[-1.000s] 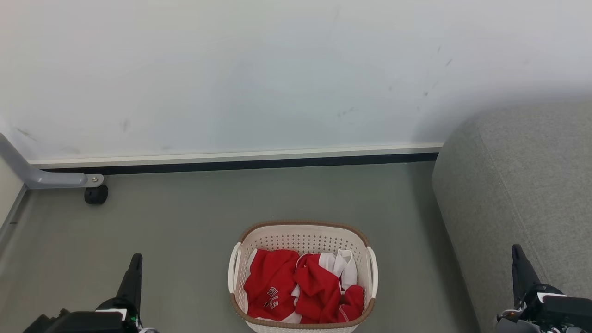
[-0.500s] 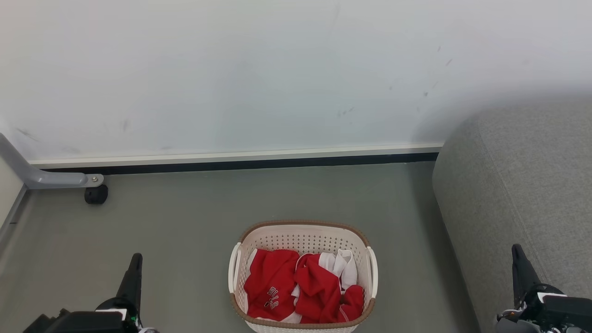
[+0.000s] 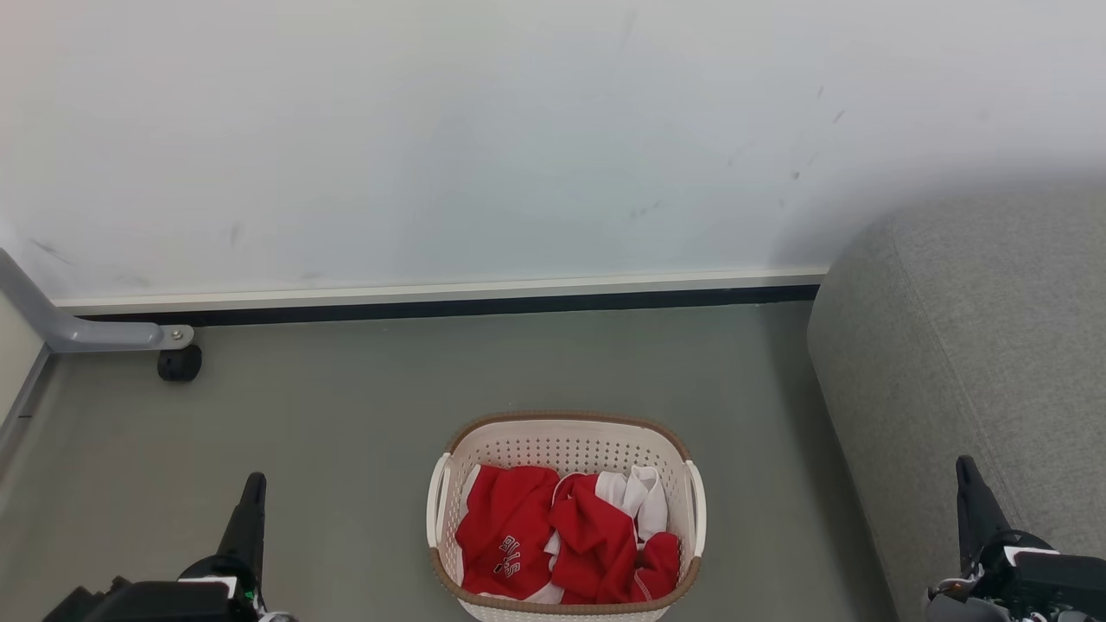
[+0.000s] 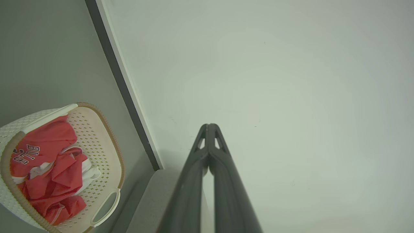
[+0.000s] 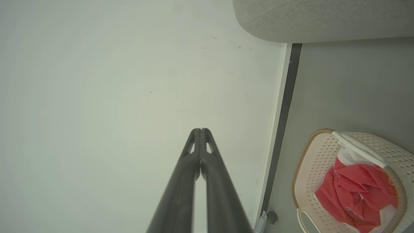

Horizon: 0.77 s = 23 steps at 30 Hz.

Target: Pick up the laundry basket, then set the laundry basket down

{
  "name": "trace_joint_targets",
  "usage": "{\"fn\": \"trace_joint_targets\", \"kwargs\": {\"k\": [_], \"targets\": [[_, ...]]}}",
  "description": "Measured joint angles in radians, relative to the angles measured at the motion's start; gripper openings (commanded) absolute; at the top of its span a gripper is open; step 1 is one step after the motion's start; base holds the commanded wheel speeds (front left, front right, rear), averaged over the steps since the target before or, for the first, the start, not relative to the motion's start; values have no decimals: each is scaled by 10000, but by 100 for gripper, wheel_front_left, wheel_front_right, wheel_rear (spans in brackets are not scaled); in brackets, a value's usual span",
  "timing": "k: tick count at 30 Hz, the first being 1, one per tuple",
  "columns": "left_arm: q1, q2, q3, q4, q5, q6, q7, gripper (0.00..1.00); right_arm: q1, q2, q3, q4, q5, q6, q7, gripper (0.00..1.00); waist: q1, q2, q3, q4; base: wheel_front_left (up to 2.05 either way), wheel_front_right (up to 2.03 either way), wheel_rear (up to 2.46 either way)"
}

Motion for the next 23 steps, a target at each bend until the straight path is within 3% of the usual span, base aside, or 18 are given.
{"fn": "trace_joint_targets", "kwargs": {"k": [23], "targets": [[0,0,-2,-13,0,0,0,0,1,0,2,-6,2,0,0,0,0,0,1,0,0,0,0]]}}
